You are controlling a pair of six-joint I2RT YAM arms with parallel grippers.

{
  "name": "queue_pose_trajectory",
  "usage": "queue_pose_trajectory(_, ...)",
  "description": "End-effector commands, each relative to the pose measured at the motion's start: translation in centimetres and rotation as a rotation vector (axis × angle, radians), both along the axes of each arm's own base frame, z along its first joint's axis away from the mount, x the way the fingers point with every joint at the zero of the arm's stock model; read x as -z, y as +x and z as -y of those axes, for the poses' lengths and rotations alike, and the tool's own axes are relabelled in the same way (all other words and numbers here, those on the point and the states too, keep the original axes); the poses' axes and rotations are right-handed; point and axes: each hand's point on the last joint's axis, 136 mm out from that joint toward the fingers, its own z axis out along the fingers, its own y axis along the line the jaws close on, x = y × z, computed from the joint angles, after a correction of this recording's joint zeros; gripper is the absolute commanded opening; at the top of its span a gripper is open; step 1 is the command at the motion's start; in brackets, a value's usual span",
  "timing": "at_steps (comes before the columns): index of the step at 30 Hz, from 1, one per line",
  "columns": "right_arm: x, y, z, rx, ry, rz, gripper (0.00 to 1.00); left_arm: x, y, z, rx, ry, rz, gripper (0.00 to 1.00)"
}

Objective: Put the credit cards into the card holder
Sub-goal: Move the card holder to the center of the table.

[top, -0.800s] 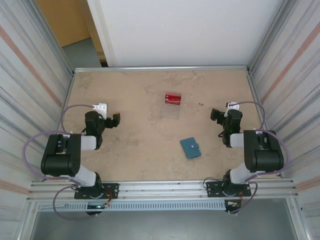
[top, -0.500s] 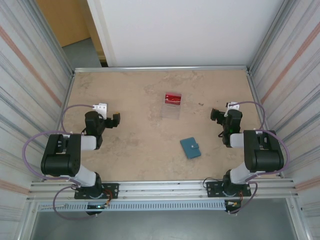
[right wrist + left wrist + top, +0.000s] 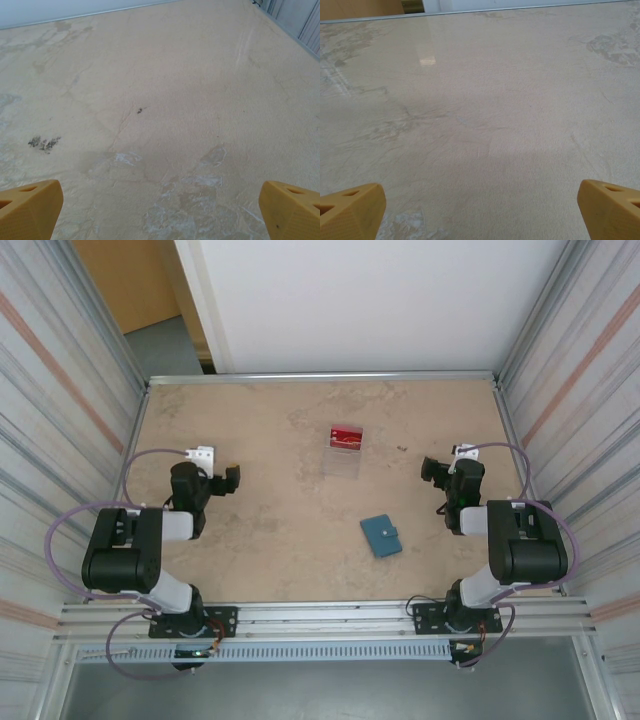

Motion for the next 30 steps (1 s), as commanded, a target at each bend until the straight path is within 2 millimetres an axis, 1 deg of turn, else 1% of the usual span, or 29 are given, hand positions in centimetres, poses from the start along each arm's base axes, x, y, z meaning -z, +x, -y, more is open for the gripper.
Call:
queue_pose_trajectory(1, -0.3, 0.1, 0.0, -0.012, -0.023, 0.011, 0.99, -0.9, 0.4, -0.1, -0.006, 0.024, 0.033, 0.99)
queue_pose_trajectory(3, -0.3, 0.1, -0.1, -0.013, -0.021, 0.012, 0.99, -0.9, 0.4, -0.1, -0.006, 0.023, 0.032, 0.99)
queue_pose_trajectory(5, -0.3, 0.1, -0.1, -0.017, -0.017, 0.009, 0.99, -1.4, 0.6, 0.2, 0.004, 0.028, 0.032, 0.99)
queue_pose_trajectory(6, -0.4, 0.1, 0.0, -0.016, -0.018, 0.016, 0.99, -2.1, 0.8, 0.3, 0.010, 0.036, 0.023, 0.99)
queue_pose_trajectory(8, -0.7, 0.0, -0.1, -0.002, -0.041, 0.017, 0.99, -2.8, 1.3, 0.8, 0.023, 0.074, -0.050, 0.99)
queue_pose_trajectory(10, -1.5, 0.1, -0.7, -0.020, -0.068, -0.029, 0.99, -3.6, 1.6, 1.6, 0.049, 0.113, -0.142, 0.99)
queue_pose_trajectory(11, -2.0, 0.3, -0.8, -0.016, -0.070, -0.067, 0.99, -4.3, 1.6, 1.9, 0.060, 0.118, -0.169, 0.99)
queue_pose_trajectory(13, -3.4, 0.4, -0.9, 0.015, -0.010, -0.147, 0.99, -6.7, 1.2, 2.6, 0.077, 0.108, -0.218, 0.99)
queue_pose_trajectory(14, -4.2, 0.4, -1.4, 0.005, 0.033, -0.163, 0.99, -8.1, 0.8, 2.8, 0.064, 0.097, -0.241, 0.99)
queue_pose_trajectory(16, -5.7, 0.1, -2.8, -0.018, 0.093, -0.192, 0.99, -11.3, -0.5, 3.6, 0.048, 0.030, -0.296, 0.99)
queue_pose_trajectory(18, -7.5, -0.6, -4.5, -0.049, 0.145, -0.233, 0.99, -14.2, -2.2, 5.0, 0.080, -0.054, -0.327, 0.99)
queue_pose_trajectory(20, -8.6, -1.7, -6.2, -0.084, 0.187, -0.285, 0.99, -15.7, -3.4, 6.5, 0.163, -0.161, -0.329, 0.99)
queue_pose_trajectory(21, -9.2, -2.5, -7.1, -0.103, 0.210, -0.307, 0.99, -16.0, -3.9, 7.2, 0.226, -0.227, -0.328, 0.99)
queue_pose_trajectory(22, -9.5, -3.2, -7.9, -0.120, 0.232, -0.330, 0.99, -15.9, -4.1, 7.2, 0.253, -0.271, -0.332, 0.99)
queue_pose_trajectory(25, -10.1, -6.3, -10.3, -0.172, 0.299, -0.397, 0.99, -13.7, -4.2, 6.2, 0.220, -0.365, -0.367, 0.99)
queue_pose_trajectory(27, -9.9, -9.0, -11.7, -0.205, 0.334, -0.452, 0.99, -12.4, -4.3, 5.4, 0.190, -0.422, -0.372, 0.99)
queue_pose_trajectory(30, -8.8, -12.9, -12.6, -0.215, 0.386, -0.536, 1.00, -11.4, -4.6, 5.0, 0.188, -0.484, -0.372, 0.99)
